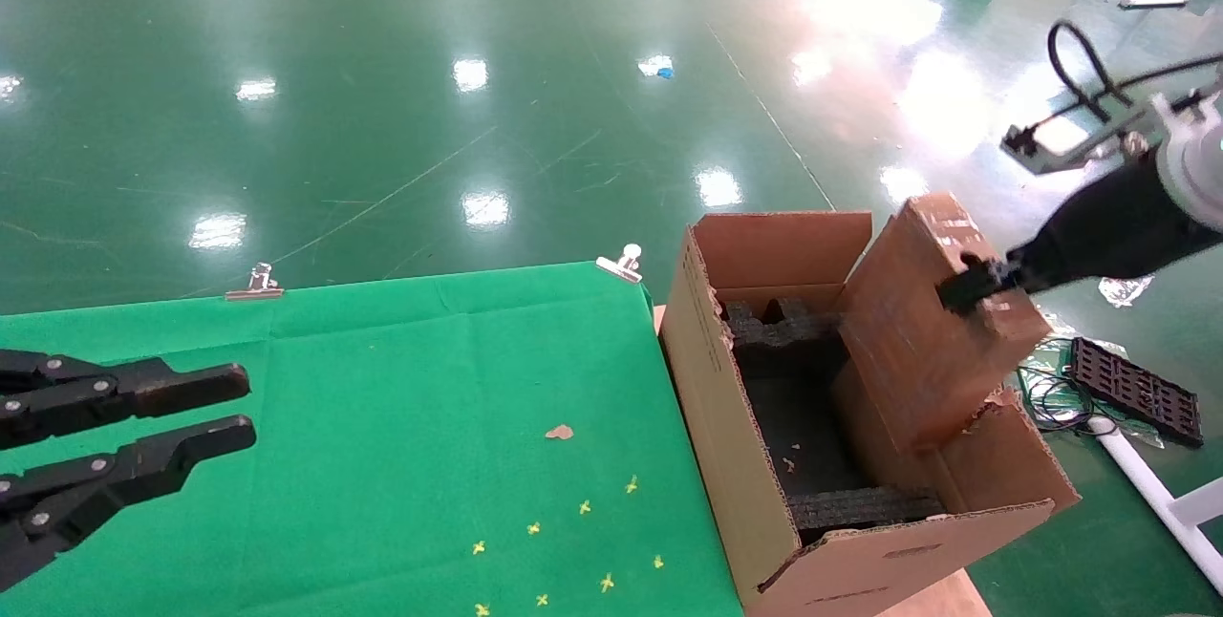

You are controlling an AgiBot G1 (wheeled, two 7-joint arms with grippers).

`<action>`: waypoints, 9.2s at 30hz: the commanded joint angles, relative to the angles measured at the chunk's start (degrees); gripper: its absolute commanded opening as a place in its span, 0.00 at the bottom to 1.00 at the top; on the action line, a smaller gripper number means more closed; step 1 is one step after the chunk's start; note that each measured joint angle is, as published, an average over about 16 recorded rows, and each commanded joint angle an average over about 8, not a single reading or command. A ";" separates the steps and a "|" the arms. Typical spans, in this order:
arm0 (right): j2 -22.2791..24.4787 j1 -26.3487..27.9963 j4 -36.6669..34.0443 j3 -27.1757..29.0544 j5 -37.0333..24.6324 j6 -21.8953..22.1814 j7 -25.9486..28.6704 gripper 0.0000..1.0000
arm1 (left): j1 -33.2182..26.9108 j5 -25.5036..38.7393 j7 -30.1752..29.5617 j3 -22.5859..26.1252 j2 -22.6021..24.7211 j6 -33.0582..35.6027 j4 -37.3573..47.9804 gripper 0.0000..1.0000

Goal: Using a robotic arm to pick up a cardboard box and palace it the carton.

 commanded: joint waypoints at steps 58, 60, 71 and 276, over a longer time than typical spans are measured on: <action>-8.73 -33.95 -26.37 4.00 15.70 17.37 -15.38 1.00 | -0.04 -0.14 0.10 0.20 -0.08 -0.09 0.00 1.00; -9.13 -33.88 -27.21 4.06 15.77 16.96 -15.76 1.00 | -0.04 -0.14 0.10 0.20 -0.08 -0.09 0.00 1.00; -10.77 -31.77 -30.01 4.60 16.11 15.01 -18.71 1.00 | -0.05 -0.16 0.12 0.24 -0.10 -0.10 0.00 1.00; -0.07 -75.83 29.08 98.24 34.68 -10.50 -66.56 1.00 | -0.11 -0.35 0.27 0.51 -0.20 -0.22 0.10 1.00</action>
